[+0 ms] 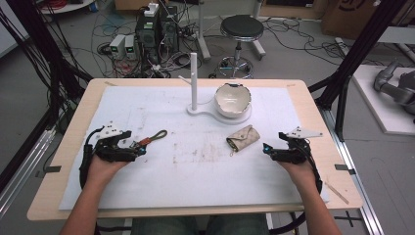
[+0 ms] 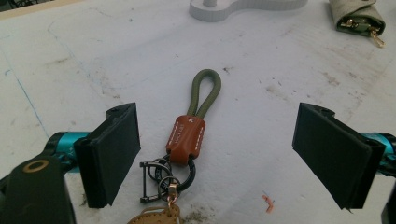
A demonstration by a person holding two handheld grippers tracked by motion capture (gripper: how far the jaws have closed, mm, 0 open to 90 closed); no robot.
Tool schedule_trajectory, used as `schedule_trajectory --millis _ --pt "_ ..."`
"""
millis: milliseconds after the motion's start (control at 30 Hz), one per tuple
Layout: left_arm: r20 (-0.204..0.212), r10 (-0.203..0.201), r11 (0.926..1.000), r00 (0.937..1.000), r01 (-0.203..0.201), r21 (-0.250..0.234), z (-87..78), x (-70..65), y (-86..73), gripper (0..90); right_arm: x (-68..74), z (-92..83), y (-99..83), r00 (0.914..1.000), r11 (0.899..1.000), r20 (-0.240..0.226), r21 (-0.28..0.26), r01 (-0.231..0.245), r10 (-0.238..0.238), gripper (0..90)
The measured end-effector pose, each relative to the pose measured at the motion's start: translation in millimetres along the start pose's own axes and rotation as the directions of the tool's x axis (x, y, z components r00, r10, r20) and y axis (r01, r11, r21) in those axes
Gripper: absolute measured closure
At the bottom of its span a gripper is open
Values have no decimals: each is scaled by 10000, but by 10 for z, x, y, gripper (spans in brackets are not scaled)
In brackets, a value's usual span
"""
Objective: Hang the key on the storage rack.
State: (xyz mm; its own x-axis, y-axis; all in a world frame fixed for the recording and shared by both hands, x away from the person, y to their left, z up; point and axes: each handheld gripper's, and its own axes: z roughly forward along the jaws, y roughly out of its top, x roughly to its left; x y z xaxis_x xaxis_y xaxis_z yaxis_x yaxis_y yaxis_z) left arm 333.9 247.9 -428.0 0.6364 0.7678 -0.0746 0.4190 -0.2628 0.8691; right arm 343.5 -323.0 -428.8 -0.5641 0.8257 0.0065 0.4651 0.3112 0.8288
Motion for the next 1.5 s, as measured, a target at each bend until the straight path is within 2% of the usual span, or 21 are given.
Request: schedule_trajectory --millis 467,767,933,967,1033,1133,1333,1367,1500 --pt "-156 -147 9999 9998 147 4 1 43 -10 149 19 -15 -15 9999 9999 12 71 141 -141 181" --pt "-213 -136 9996 9997 141 261 55 101 -2 149 50 -12 -45 9997 9995 -33 221 245 -244 181" --pt "-153 -3 9978 9999 13 664 145 125 10 149 51 -38 -78 9996 9991 -40 305 285 -284 181" --pt "-111 114 9961 9999 -104 881 193 133 20 149 49 -63 -99 9997 9992 -30 336 237 -236 182" --pt "-98 134 9951 9999 -124 978 222 131 26 149 46 -76 -112 9997 9992 -17 322 237 -236 182" --pt "31 547 9880 9985 -546 1446 330 125 55 149 27 -133 -159 9997 9991 51 359 236 -238 182" --pt "154 602 9809 9981 -621 1846 441 149 51 149 11 -203 -222 9998 9990 106 413 168 -173 181" --pt "191 648 9772 9977 -673 2013 461 165 44 176 4 -229 -245 9998 9989 128 437 165 -171 182" --pt "117 642 9730 9979 -652 2214 475 197 47 223 -6 -256 -266 9998 9990 179 426 106 -114 181"
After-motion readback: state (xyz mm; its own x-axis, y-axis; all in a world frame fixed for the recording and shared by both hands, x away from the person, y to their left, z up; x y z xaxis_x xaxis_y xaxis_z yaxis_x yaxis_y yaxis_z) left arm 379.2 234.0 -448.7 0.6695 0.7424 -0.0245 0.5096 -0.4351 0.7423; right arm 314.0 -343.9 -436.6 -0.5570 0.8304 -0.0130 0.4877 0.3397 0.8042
